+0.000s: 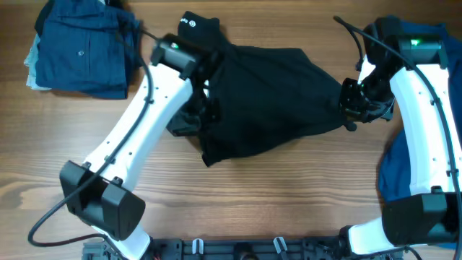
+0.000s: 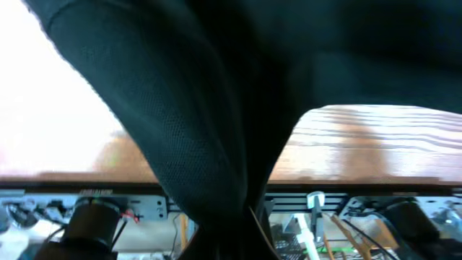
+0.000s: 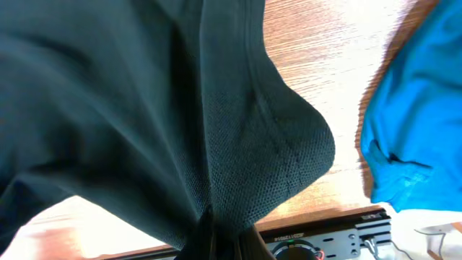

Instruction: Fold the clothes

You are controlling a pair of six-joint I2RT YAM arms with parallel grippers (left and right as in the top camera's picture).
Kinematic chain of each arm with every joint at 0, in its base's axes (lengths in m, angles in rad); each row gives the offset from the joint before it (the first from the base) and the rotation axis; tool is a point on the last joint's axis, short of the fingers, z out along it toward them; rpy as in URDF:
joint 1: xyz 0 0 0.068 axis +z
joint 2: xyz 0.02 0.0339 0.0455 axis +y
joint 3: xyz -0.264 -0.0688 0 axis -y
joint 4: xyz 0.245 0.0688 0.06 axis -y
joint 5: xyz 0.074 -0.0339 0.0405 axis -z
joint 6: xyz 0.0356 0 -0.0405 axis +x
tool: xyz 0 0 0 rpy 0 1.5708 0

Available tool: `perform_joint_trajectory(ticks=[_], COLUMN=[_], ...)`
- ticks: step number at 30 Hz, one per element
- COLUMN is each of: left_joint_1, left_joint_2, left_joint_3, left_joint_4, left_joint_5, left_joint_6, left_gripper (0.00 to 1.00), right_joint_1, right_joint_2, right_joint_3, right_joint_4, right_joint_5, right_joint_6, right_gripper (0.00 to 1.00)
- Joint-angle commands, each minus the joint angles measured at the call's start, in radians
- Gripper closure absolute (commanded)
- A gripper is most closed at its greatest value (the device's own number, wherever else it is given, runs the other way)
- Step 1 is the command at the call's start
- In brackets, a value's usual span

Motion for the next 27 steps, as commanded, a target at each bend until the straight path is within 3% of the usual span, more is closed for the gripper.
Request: perform_joint_trajectory(ticks=[1, 8, 12, 19, 24, 27], left_joint_1=[-0.014, -0.012, -0.010, -0.011, -0.011, -0.009], left_joint_2=[-0.032, -0.155, -0.234, -0.241, -0.241, -0.241], left_joint_3=[-0.061, -0.177, -0.277, -0.359, -0.378, -0.378], left_joint_4=[-0.003, -0.002, -0.001, 0.086, 0.090, 0.122], left_joint_5=[-0.074, -0.106, -0.108, -0.099, -0.100, -0.120], left_joint_6=[-0.101, -0.179, -0.191, -0.201, -0.200, -0.200], left_gripper=[0.96, 0.96, 0.96, 0.96, 0.96, 0.89], right_joint_1=[-0.004, -0.008, -0.008, -0.008, -0.008, -0.008], right_joint_2=[-0.029, -0.153, -0.232, -0.257, -0.257, -0.256], right_joint_3=[-0.002, -0.014, -0.114, -0.323, -0.363, -0.363], right_joint_4=[-0.004, -0.004, -0.003, 0.056, 0.090, 0.129], right_joint_5=[0.052, 0.073, 0.060, 0.055, 0.055, 0.055], right_joint_6=[0.016, 0.047, 0.084, 0.187, 0.241, 0.241], right_gripper=[0.96, 0.96, 0.96, 0.96, 0.96, 0.95])
